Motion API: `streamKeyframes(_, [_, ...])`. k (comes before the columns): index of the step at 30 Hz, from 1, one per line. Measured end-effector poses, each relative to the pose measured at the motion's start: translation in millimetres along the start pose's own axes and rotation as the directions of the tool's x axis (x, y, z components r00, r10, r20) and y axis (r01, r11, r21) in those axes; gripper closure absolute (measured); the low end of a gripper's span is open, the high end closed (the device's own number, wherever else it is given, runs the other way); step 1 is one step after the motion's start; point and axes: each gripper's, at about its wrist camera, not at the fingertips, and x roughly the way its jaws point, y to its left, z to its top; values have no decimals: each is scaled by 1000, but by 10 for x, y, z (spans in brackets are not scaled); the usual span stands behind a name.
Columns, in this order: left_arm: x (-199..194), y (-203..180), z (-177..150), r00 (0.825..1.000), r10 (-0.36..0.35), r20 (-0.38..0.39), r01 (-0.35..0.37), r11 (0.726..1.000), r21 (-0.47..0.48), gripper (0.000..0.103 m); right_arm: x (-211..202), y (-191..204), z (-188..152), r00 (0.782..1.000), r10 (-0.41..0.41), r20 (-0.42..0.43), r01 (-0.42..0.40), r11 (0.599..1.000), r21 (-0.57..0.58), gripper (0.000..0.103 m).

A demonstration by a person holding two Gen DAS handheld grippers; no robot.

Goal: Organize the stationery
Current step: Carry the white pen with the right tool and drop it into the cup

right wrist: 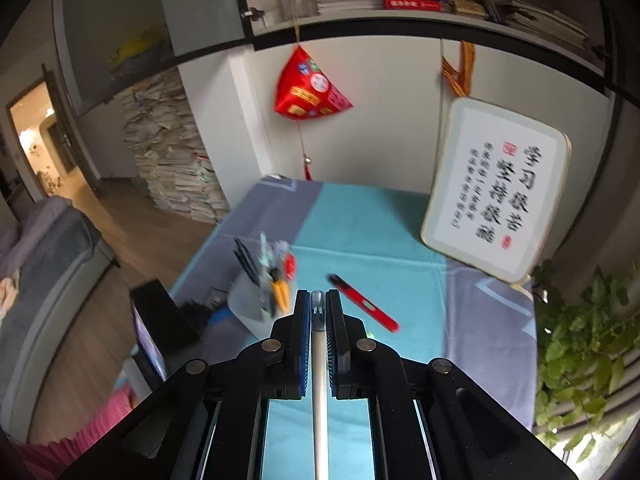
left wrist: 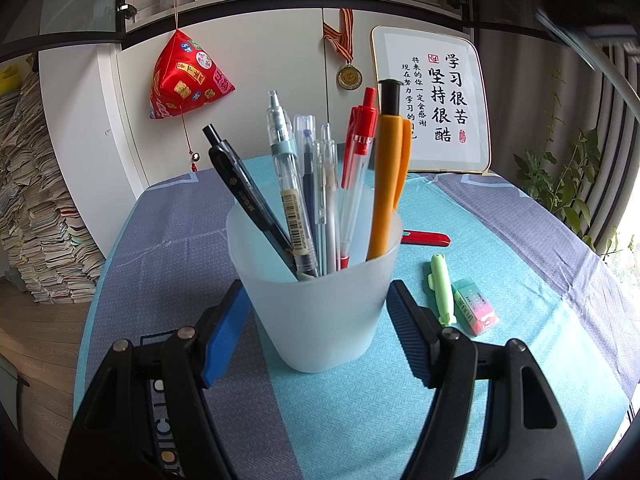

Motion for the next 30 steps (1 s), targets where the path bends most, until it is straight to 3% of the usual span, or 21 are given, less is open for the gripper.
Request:
streamKeyframes(10, [-1, -2, -1, 1000, -1, 0, 1, 1000, 0, 34, 240, 331, 475, 991, 77, 106, -75, 997, -21, 97])
streamKeyframes(17, [0, 1, 2, 1000, 0, 0, 0, 1000, 0, 34, 572, 383, 764, 972, 121, 200, -122, 992, -8, 97])
streamKeyframes(30, [13, 1, -4, 1000, 2, -1, -2, 1000, 1, 34, 906, 274, 678, 936, 166, 309, -173, 985, -6, 97])
